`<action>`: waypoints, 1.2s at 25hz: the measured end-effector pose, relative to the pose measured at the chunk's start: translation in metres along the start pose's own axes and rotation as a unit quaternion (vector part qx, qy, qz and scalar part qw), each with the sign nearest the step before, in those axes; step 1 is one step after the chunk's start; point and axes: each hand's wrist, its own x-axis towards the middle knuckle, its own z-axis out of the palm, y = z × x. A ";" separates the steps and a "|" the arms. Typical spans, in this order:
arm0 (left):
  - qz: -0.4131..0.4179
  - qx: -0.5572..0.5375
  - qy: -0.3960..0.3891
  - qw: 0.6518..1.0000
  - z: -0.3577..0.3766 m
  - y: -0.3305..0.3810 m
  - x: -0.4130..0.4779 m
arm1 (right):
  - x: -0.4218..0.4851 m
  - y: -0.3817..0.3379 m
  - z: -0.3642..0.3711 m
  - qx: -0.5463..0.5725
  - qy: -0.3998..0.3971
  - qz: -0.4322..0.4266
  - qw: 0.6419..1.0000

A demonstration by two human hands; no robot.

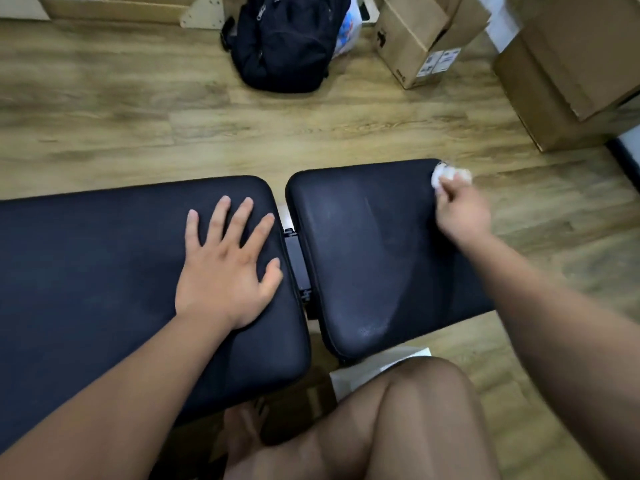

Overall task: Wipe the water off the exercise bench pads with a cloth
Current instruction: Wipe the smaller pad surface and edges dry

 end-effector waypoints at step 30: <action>-0.002 0.001 -0.008 1.000 -0.004 -0.002 -0.001 | -0.102 -0.017 0.029 -0.077 -0.001 -0.307 0.949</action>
